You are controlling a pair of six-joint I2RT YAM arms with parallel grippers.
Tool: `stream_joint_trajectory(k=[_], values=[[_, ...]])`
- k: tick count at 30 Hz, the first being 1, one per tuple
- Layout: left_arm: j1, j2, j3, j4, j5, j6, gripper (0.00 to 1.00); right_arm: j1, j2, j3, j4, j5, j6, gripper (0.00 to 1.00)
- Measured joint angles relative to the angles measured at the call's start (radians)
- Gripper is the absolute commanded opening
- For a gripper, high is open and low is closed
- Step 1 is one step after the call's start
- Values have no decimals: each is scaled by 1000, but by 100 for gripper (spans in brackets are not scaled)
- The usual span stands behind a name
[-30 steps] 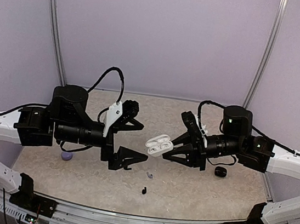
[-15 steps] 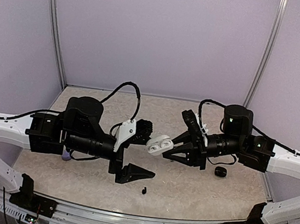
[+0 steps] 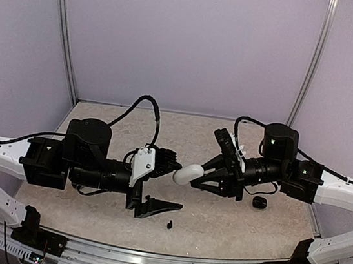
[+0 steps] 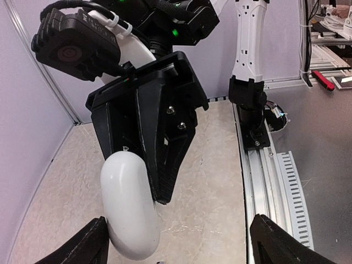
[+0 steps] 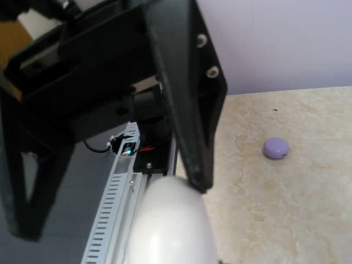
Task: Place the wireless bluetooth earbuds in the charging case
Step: Close the charging case with the earbuds inside, then place the charging case with the earbuds at the center of the board.
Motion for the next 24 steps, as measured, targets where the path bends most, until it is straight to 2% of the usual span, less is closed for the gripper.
stream_joint_trajectory(k=[6, 11, 14, 17, 20, 24], values=[[-42, 37, 21, -5, -126, 71, 83, 0, 0, 0, 0, -7, 37, 0], [-56, 57, 21, 6, -188, 94, 99, -4, 0, -3, 2, 0, 60, 0], [-50, 43, -21, 54, -219, 77, 99, -27, 0, -3, 15, 9, 74, 0], [-12, -3, -80, 98, -248, 32, 99, -68, 2, -3, 23, 26, 90, 0], [74, -68, -129, 143, -283, -47, 99, -132, 32, -3, 40, 51, 116, 0], [209, -123, -151, 200, -317, -207, 99, -224, 158, 21, 47, 75, 148, 0]])
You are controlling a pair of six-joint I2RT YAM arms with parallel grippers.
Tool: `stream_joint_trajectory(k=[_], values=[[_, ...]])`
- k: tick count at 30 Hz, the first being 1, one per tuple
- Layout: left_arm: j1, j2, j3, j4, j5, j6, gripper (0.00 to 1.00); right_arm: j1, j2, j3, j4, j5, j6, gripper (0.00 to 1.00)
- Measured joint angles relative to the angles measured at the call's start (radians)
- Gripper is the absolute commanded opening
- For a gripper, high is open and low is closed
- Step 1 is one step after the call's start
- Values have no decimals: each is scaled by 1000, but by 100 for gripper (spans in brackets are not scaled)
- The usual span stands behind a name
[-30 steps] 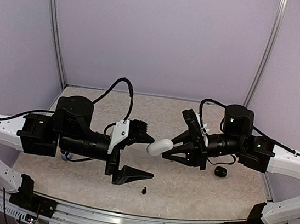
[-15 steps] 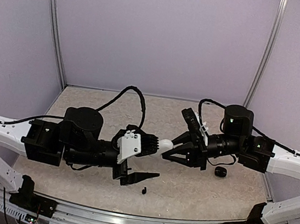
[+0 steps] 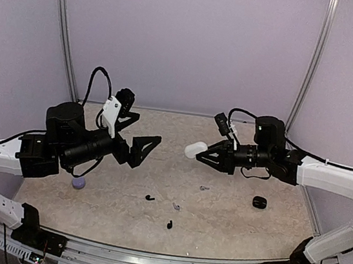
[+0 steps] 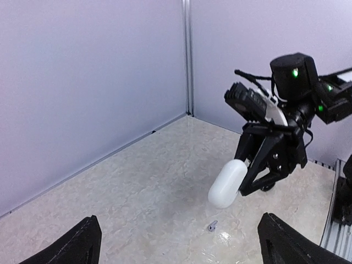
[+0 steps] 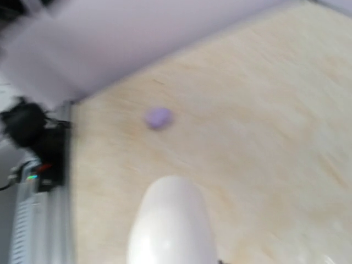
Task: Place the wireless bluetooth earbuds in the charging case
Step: Place the charging case with the earbuds at the center of the board.
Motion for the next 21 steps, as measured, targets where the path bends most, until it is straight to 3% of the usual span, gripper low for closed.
stream_joint_trajectory(k=[10, 16, 21], values=[[192, -17, -18, 2, -53, -359, 99, -130, 449, 222, 22, 24, 86, 0], [244, -3, -31, -52, -53, -469, 99, -137, 683, 447, 1, 20, 97, 0], [293, -2, -58, -137, -51, -561, 99, -138, 835, 612, -37, 20, 99, 6]])
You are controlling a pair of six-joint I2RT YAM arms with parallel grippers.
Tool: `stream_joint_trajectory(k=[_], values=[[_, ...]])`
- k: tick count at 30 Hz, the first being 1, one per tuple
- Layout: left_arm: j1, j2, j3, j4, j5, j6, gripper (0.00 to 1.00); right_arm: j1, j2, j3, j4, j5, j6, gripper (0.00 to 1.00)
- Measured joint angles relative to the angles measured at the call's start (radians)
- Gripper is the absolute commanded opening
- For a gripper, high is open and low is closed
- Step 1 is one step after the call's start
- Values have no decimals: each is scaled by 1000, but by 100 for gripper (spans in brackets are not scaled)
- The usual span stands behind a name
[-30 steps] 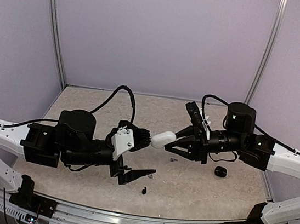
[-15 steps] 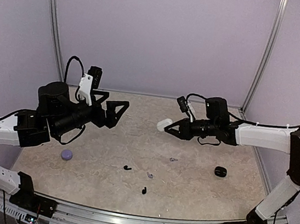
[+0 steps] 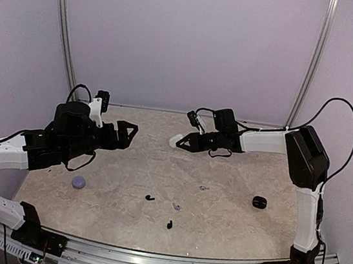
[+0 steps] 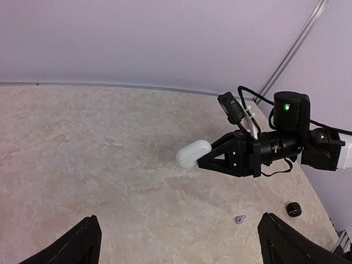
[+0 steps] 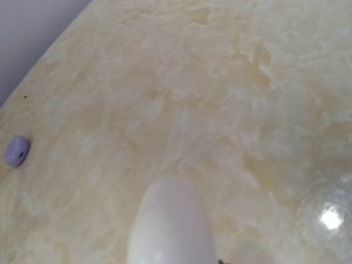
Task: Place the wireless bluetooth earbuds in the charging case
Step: Place the charging case with the earbuds at the center of the board.
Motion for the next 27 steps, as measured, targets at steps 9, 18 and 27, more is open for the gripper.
stream_joint_trajectory(k=[9, 18, 27], values=[[63, -27, -51, -317, -64, -303, 99, 0, 146, 107, -46, 2, 7, 25], [134, -63, -143, -610, -88, -640, 97, -9, 157, 105, -74, 27, 6, 49], [278, -122, -223, -683, -43, -702, 91, -32, 152, 63, -65, 50, 0, 70]])
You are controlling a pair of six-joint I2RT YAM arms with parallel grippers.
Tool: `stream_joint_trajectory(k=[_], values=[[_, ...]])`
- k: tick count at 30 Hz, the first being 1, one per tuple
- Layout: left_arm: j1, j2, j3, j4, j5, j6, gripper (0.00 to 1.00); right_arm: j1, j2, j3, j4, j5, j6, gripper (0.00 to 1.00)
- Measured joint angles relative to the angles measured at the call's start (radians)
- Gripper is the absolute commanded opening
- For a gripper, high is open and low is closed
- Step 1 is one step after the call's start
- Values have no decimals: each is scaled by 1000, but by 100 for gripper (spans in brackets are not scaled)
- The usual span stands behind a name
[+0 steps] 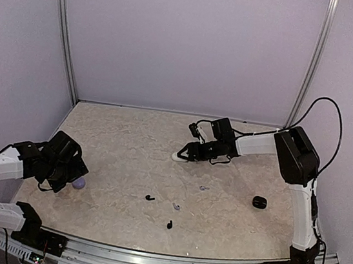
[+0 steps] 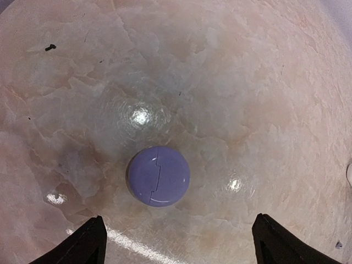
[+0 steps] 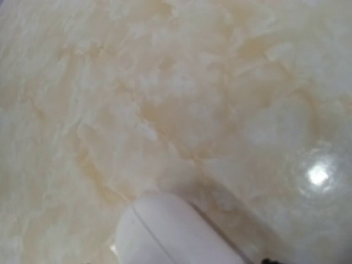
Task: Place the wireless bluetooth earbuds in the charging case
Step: Place the charging case with the earbuds at the center of the board, then pick up the charging case from the center of the board.
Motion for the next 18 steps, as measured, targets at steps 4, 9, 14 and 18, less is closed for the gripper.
stream_joint_trajectory(k=[4, 9, 14, 18], values=[[50, 14, -23, 17, 34, 17, 88, -3, -27, -33, 0, 17, -8, 74], [112, 56, -46, 52, 66, 57, 82, -13, -81, -78, -6, 34, -16, 76], [137, 98, -53, 110, 81, 104, 77, -20, -158, -114, -7, 43, -24, 78], [138, 143, -71, 153, 98, 130, 75, -20, -219, -130, -6, 43, -31, 78]])
